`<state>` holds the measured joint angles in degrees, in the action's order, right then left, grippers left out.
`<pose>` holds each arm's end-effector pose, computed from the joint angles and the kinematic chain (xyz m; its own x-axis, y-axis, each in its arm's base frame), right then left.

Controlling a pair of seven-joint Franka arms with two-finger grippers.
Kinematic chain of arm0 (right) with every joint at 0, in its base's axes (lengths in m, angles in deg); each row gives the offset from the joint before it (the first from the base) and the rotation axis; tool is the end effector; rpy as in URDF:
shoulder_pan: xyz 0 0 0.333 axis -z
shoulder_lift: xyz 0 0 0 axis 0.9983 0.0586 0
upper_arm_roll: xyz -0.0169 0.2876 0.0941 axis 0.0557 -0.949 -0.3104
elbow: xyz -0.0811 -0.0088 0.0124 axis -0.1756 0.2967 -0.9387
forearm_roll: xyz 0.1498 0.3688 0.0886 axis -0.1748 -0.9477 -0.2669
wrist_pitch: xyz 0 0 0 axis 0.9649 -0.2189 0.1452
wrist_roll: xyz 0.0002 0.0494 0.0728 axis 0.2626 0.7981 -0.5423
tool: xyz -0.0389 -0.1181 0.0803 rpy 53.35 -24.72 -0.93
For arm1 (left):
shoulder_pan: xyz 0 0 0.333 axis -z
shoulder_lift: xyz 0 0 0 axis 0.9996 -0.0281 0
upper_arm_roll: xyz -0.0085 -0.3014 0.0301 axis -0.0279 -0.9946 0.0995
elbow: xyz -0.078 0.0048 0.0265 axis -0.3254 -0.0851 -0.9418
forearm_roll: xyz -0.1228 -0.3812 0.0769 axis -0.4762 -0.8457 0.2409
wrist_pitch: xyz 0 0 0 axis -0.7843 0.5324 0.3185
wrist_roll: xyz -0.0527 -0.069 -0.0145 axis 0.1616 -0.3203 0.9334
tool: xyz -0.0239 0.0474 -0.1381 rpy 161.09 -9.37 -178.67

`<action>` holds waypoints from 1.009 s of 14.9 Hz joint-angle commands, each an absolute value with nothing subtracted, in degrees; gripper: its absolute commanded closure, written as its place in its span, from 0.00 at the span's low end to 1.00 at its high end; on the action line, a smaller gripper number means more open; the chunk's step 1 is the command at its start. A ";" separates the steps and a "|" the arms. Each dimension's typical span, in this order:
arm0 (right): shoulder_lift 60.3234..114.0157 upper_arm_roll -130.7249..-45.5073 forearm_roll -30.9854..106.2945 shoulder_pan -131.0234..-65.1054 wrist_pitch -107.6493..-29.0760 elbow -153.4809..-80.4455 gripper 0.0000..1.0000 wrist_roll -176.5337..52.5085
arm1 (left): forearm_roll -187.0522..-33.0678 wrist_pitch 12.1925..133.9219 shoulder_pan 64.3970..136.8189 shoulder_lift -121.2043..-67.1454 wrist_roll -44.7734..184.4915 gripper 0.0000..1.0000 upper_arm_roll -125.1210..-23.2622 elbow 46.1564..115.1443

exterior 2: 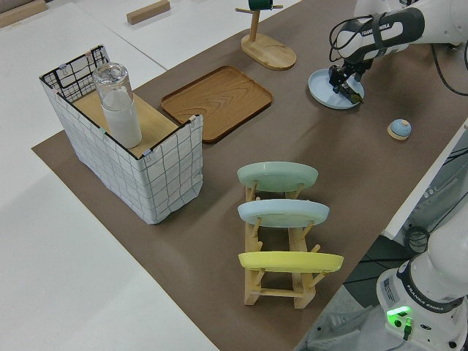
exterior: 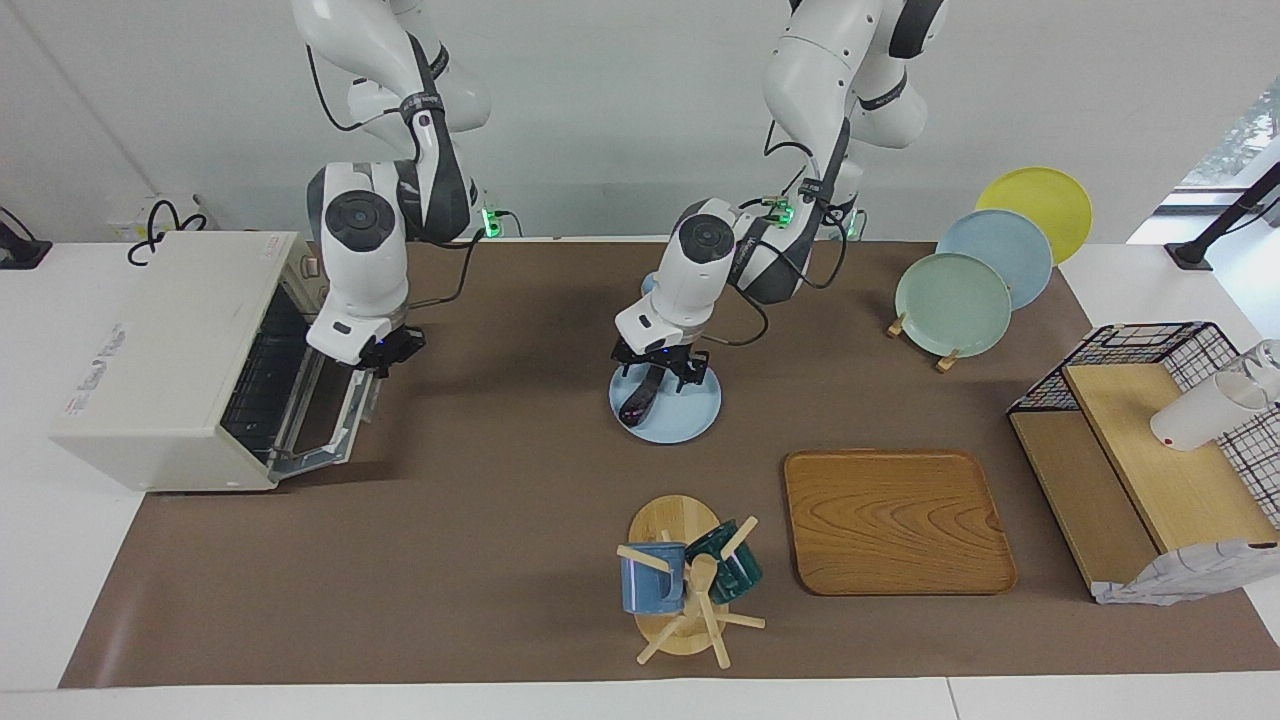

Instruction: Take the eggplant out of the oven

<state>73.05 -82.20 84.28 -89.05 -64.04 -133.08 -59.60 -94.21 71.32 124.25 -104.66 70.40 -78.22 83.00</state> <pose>0.5437 0.0068 0.3460 0.9207 0.3412 -0.1897 0.3770 -0.9031 0.2057 0.4619 -0.4364 0.2449 0.9411 -0.3374 0.0232 -0.3360 -0.9251 0.1769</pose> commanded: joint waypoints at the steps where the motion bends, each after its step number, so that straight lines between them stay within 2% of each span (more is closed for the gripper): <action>1: 73.77 -81.71 83.73 -82.52 -62.92 -129.06 1.00 -51.31 | -95.03 72.75 125.39 -104.59 70.76 0.24 -77.14 83.60; 2: 73.59 -81.62 82.84 -81.64 -61.87 -128.18 1.00 -49.90 | -95.03 72.75 125.39 -104.59 70.76 0.38 -77.14 84.04; 4: 71.31 -81.71 82.75 -80.40 -58.27 -127.56 1.00 -49.18 | -95.03 72.93 125.39 -104.51 70.76 0.57 -77.14 84.22; 6: 69.20 -81.79 82.22 -80.57 -55.80 -127.56 1.00 -49.36 | -95.03 72.84 125.31 -104.51 70.76 0.69 -77.14 84.30; 8: 67.53 -81.88 79.08 -80.40 -52.65 -125.81 0.88 -49.27 | -95.03 71.97 124.69 -104.51 70.68 1.00 -77.14 83.78; 9: 67.35 -81.88 76.18 -80.57 -50.19 -123.54 0.87 -49.79 | -95.03 71.44 124.60 -103.90 70.59 1.00 -77.05 83.69; 12: 68.40 -82.41 73.87 -80.93 -44.47 -116.76 0.70 -49.88 | -94.94 64.69 119.71 -100.13 69.62 1.00 -76.70 81.85; 13: 68.49 -82.41 72.22 -80.75 -44.02 -116.14 0.55 -49.97 | -95.03 62.05 117.85 -98.89 69.19 1.00 -76.61 80.97; 14: 68.49 -82.24 70.72 -81.27 -43.93 -116.13 0.20 -50.32 | -94.94 59.50 115.14 -98.18 68.92 1.00 -76.61 79.40; 15: 68.66 -82.15 70.53 -81.45 -42.19 -115.17 0.00 -51.19 | -94.86 56.96 111.89 -98.44 68.22 1.00 -76.70 77.12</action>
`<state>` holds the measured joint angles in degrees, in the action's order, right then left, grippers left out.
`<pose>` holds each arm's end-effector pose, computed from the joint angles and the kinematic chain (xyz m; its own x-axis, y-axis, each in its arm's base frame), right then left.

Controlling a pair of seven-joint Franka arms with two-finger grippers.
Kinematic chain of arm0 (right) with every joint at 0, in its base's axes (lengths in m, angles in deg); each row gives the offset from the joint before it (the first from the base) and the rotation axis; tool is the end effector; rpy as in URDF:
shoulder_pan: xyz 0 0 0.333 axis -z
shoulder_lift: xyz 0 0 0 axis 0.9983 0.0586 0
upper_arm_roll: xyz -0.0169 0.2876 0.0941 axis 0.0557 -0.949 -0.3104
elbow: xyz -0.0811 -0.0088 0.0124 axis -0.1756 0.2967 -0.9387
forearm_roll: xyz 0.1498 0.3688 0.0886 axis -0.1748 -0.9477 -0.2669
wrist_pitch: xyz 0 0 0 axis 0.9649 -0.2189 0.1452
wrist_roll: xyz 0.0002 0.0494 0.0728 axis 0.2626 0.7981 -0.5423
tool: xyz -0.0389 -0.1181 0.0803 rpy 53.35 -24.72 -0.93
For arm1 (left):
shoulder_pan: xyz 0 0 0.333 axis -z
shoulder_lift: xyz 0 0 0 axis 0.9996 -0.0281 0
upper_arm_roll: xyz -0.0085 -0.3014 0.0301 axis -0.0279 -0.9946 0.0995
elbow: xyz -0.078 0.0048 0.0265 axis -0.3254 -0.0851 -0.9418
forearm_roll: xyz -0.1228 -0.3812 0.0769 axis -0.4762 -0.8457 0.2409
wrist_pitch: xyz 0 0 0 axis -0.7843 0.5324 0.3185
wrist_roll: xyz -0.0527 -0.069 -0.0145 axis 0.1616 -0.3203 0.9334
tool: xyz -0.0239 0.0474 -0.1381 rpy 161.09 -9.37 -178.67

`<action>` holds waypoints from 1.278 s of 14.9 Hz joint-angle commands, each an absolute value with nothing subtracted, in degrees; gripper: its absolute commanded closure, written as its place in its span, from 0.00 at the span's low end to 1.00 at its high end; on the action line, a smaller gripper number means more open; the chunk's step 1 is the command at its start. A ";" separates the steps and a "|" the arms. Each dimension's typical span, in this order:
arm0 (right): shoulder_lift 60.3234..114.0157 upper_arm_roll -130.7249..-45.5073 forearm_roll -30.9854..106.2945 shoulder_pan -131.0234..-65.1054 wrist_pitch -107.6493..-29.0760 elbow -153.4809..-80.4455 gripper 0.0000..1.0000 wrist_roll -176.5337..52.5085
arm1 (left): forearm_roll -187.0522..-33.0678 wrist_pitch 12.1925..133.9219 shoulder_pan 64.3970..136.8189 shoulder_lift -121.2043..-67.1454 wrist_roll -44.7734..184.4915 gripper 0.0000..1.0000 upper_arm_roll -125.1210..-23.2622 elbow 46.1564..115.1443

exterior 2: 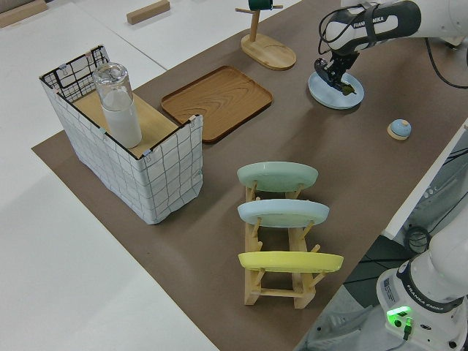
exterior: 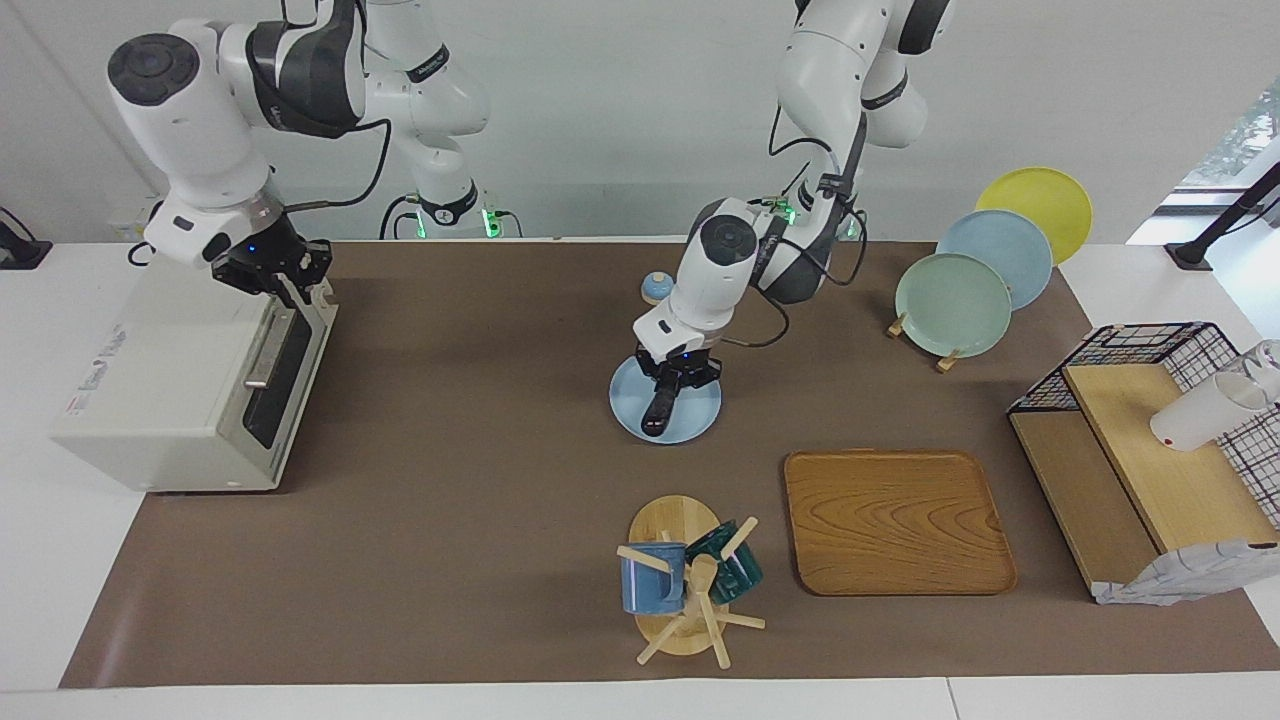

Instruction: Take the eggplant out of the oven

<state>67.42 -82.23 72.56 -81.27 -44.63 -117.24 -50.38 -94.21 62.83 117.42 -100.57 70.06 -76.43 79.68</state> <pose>0.5366 -0.0486 0.5031 0.9542 0.2738 -0.1203 0.2800 -0.9593 0.0376 0.5219 -0.3663 0.3020 0.9751 -0.2215 0.0088 -0.2197 -0.9609 0.1684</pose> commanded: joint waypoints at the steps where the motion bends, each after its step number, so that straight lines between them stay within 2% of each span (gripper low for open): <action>1: 68.93 -81.80 70.44 -82.32 -41.04 -113.25 0.00 -53.29 | -94.85 54.84 109.42 -98.96 67.26 1.00 -76.70 74.92; 3: 71.64 -81.53 70.53 -83.73 -40.59 -109.48 0.00 -57.69 | -94.68 53.15 103.89 -100.63 66.98 1.00 -76.61 71.49; 5: 71.74 -81.62 70.35 -83.91 -40.24 -108.31 0.00 -58.23 | -94.42 53.85 99.31 -101.08 66.90 1.00 -76.61 70.69; 7: 71.13 -79.61 70.27 -86.54 -39.89 -108.48 0.00 -60.50 | -94.15 53.50 95.96 -104.48 66.81 1.00 -76.61 67.45; 9: 70.69 -79.33 69.31 -86.20 -39.97 -108.66 0.00 -61.92 | -90.74 53.94 93.07 -108.87 66.72 1.00 -76.70 64.28; 12: 70.51 -79.16 68.77 -86.11 -40.06 -108.84 0.00 -63.59 | -88.97 54.29 90.78 -114.69 66.63 1.00 -76.61 58.74; 15: 70.33 -79.24 68.86 -86.20 -40.41 -109.01 0.00 -63.86 | -87.12 59.99 90.59 -115.58 65.14 1.00 -76.61 60.65; 17: 70.33 -79.25 68.86 -86.46 -40.15 -109.01 0.00 -63.77 | -86.86 59.48 90.50 -115.49 64.96 1.00 -76.61 60.57; 18: 70.33 -79.25 68.86 -86.46 -39.98 -109.01 0.00 -63.77 | -86.86 59.48 90.50 -115.49 64.79 0.41 -76.61 60.57; 19: 70.33 -79.25 68.86 -86.38 -40.23 -109.01 0.00 -63.77 | -86.77 59.30 90.41 -115.40 63.66 0.00 -76.61 60.40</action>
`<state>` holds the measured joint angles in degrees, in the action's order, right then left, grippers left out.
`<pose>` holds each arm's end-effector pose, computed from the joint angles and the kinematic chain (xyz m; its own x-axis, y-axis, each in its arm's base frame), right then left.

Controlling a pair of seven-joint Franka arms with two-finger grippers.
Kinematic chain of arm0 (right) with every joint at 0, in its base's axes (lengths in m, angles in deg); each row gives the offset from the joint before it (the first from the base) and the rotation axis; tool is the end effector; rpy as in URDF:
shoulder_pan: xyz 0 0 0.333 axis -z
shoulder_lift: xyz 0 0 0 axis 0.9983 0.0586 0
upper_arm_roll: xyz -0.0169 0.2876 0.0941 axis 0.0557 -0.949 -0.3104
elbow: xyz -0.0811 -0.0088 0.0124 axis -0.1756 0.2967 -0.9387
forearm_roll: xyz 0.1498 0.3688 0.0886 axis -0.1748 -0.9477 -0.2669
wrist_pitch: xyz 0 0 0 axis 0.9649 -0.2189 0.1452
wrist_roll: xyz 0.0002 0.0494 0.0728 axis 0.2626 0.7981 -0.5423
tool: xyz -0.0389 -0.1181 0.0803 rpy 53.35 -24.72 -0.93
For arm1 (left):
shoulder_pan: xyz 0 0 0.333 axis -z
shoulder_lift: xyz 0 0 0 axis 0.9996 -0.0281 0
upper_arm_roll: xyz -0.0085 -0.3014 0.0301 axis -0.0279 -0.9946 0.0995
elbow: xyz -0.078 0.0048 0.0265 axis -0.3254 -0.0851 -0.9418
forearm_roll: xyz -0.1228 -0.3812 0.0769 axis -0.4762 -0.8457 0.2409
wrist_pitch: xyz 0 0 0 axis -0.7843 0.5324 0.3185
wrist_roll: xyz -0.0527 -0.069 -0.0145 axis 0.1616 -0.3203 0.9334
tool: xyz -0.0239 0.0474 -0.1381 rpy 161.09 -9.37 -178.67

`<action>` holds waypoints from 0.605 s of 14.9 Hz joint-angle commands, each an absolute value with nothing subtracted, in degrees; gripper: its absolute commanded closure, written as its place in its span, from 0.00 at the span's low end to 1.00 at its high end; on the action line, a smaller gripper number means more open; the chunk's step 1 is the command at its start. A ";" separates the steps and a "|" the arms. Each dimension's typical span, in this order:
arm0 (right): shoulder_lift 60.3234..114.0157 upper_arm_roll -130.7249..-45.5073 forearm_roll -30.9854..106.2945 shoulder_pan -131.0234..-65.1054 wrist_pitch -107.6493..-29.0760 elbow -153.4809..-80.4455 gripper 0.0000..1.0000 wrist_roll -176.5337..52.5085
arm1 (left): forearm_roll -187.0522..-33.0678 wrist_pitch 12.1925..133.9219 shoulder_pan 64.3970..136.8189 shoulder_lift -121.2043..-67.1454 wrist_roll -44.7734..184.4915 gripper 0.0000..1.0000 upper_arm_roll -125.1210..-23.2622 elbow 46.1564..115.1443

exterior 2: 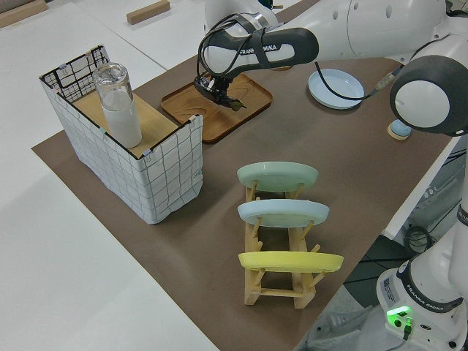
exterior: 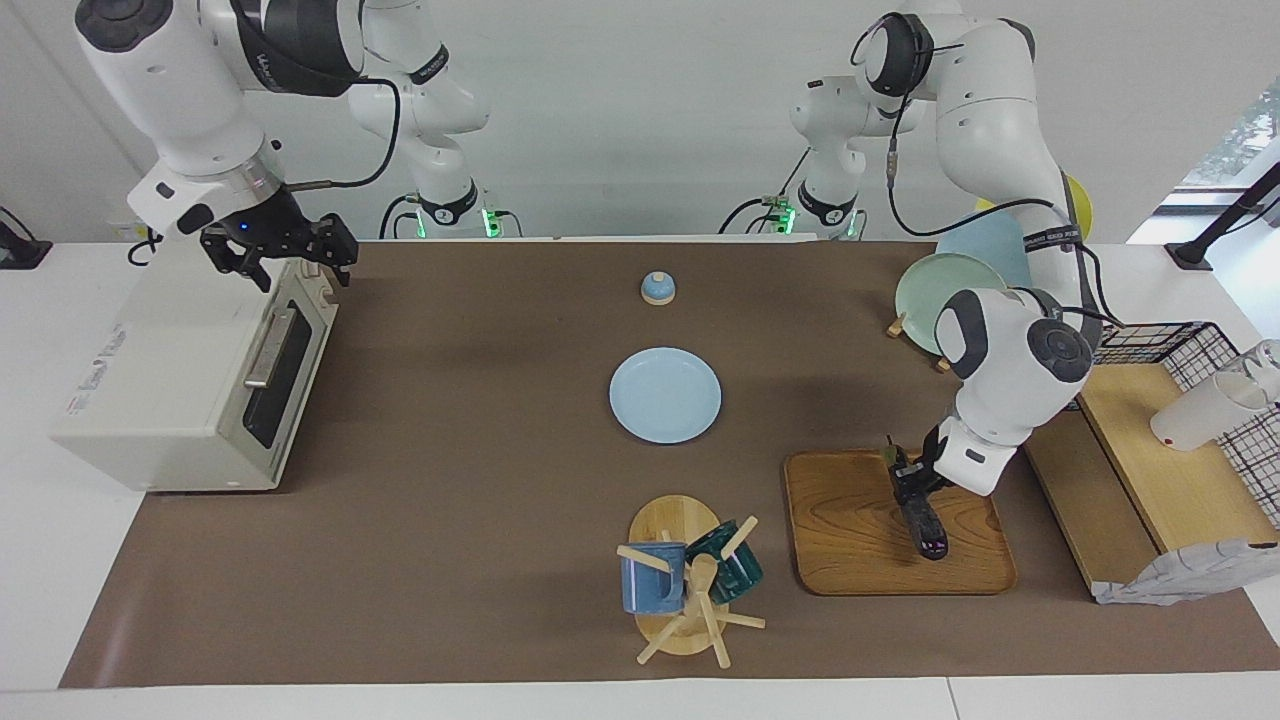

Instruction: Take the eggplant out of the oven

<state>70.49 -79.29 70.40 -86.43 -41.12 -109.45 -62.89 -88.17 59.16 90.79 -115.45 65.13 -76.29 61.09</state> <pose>0.5551 -0.0235 0.5342 0.9921 0.0939 -0.0833 0.0964 -0.9950 0.0264 0.7042 -0.0907 0.2756 0.9937 0.1033 0.0432 0.0983 -0.9895 0.1061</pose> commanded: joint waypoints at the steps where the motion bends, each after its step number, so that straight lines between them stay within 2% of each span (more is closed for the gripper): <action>1: 70.33 -79.25 68.86 -86.20 -40.06 -109.01 0.00 -63.77 | -86.86 58.87 90.33 -115.23 62.86 0.00 -76.61 59.79; 3: 70.33 -79.16 68.86 -86.11 -40.06 -109.01 0.00 -63.77 | -87.03 56.59 90.06 -114.01 62.94 0.00 -76.53 59.08; 9: 70.33 -79.24 68.86 -86.20 -40.15 -109.10 0.00 -63.77 | -86.77 42.11 89.36 -100.75 62.86 0.00 -75.48 60.05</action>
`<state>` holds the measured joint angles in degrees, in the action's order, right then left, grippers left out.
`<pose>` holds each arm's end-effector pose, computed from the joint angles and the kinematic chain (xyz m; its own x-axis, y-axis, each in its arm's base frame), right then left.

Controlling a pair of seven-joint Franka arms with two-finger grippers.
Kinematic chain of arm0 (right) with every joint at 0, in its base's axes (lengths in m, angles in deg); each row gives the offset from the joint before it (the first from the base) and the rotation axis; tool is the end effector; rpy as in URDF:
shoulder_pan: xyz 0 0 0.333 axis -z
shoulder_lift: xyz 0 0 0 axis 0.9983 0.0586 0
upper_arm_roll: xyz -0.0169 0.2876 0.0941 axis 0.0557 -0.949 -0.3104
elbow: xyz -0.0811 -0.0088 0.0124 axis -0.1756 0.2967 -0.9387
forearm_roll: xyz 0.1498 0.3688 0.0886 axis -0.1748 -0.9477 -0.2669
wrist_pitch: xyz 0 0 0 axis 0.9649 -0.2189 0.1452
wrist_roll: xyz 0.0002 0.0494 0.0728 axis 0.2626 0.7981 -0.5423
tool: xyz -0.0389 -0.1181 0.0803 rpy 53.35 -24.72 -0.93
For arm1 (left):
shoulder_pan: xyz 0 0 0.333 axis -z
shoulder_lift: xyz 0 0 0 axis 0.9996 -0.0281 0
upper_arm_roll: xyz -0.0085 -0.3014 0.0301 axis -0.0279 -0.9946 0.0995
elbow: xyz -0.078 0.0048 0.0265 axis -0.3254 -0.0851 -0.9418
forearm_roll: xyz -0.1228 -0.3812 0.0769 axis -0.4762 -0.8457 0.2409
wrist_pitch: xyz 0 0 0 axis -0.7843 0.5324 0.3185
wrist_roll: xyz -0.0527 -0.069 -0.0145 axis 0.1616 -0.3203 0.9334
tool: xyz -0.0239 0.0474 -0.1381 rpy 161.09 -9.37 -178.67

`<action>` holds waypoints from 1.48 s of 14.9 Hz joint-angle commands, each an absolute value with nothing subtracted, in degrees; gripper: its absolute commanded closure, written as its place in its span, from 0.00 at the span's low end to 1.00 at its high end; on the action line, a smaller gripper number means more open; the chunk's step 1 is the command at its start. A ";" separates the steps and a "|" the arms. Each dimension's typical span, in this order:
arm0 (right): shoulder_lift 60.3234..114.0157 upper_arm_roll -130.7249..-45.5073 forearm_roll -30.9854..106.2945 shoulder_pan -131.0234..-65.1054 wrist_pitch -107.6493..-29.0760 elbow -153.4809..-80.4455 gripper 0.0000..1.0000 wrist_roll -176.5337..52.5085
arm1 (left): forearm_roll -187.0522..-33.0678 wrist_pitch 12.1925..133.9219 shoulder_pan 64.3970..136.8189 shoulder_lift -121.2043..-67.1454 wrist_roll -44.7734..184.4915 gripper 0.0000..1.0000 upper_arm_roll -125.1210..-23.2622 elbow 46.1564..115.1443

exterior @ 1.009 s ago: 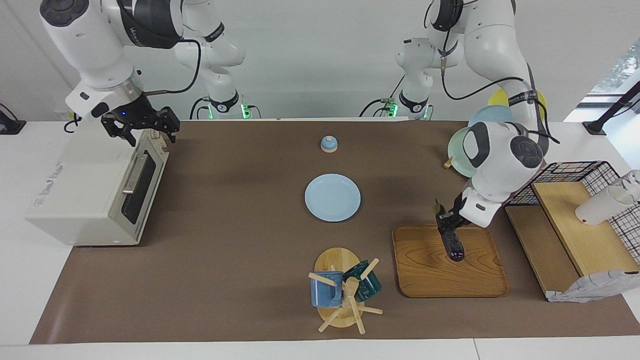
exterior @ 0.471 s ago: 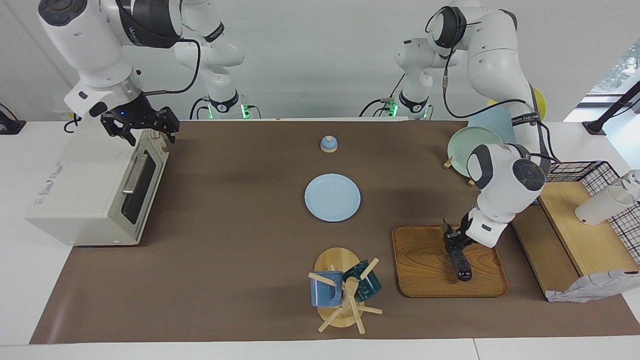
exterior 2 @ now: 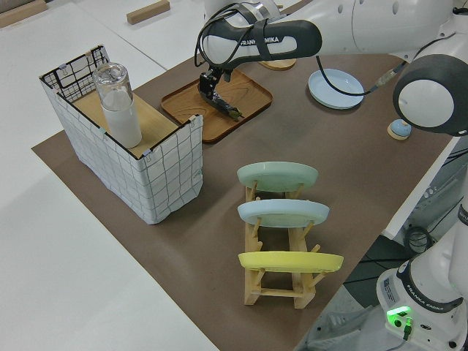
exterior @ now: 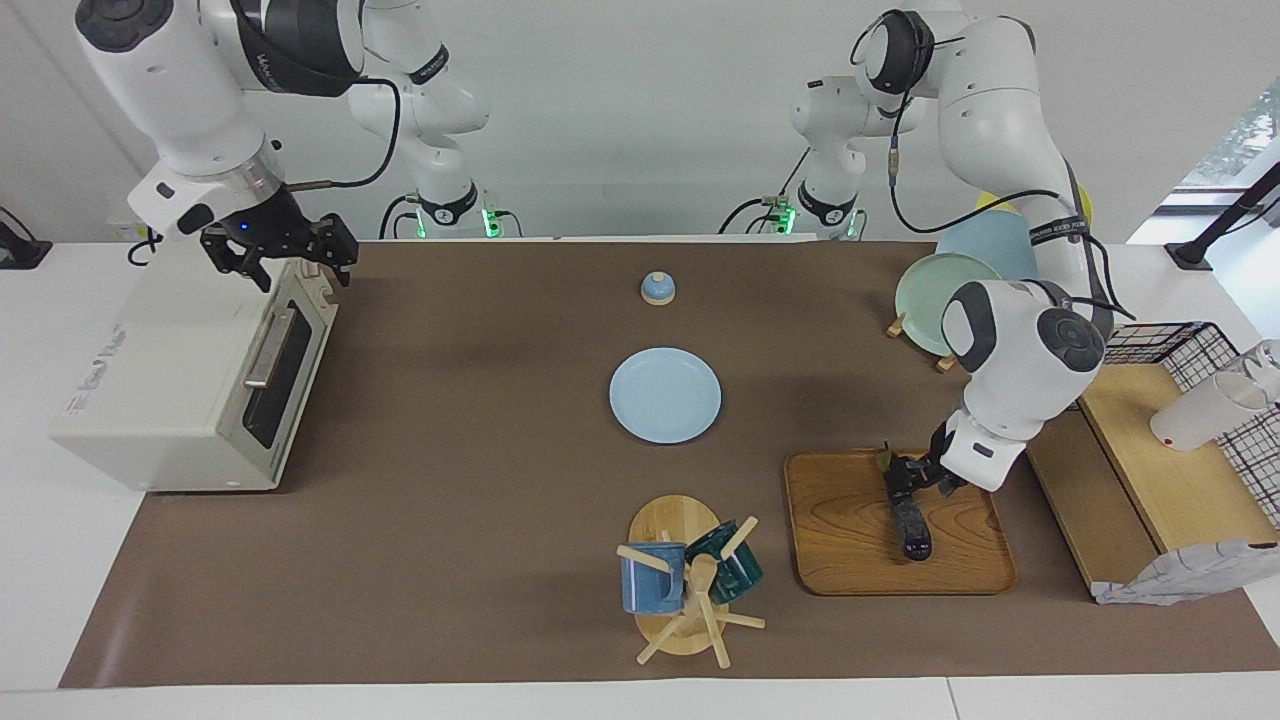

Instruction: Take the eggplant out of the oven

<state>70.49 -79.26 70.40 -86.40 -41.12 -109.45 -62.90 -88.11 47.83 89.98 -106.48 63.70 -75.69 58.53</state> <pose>0.5551 -0.0241 0.5342 0.9922 0.0927 -0.0833 0.0952 -0.9951 0.0264 0.6887 -0.0739 0.3878 0.9950 0.0849 0.0517 0.0798 -0.9924 0.0933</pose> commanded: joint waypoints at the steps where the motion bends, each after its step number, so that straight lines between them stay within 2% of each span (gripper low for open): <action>1: 70.33 -79.25 68.86 -86.20 -40.15 -109.01 0.00 -63.77 | -85.99 39.21 89.44 -98.72 62.68 0.00 -75.12 59.78; 5: 70.33 -79.25 68.86 -86.20 -40.15 -109.10 0.00 -63.77 | -84.57 29.09 89.45 -87.92 60.58 0.00 -75.21 63.98; 10: 70.33 -79.25 68.86 -86.20 -40.06 -109.10 0.00 -63.77 | -84.66 28.00 89.88 -80.96 61.09 0.00 -75.21 72.86; 13: 70.33 -79.24 68.86 -86.20 -40.15 -109.10 0.00 -63.77 | -85.27 28.19 90.41 -81.39 60.74 0.00 -74.86 72.10; 17: 70.33 -79.25 68.77 -86.20 -40.06 -109.01 0.00 -63.77 | -85.80 23.54 91.20 -83.14 60.92 0.00 -74.77 66.56; 22: 70.33 -79.16 68.86 -86.20 -40.15 -109.10 0.00 -63.77 | -85.80 23.53 91.38 -82.97 60.66 0.00 -74.24 66.37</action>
<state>70.49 -79.26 70.40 -86.40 -41.12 -109.45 -62.90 -85.91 25.00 90.43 -82.72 61.17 -75.24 67.36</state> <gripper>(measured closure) 0.000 0.000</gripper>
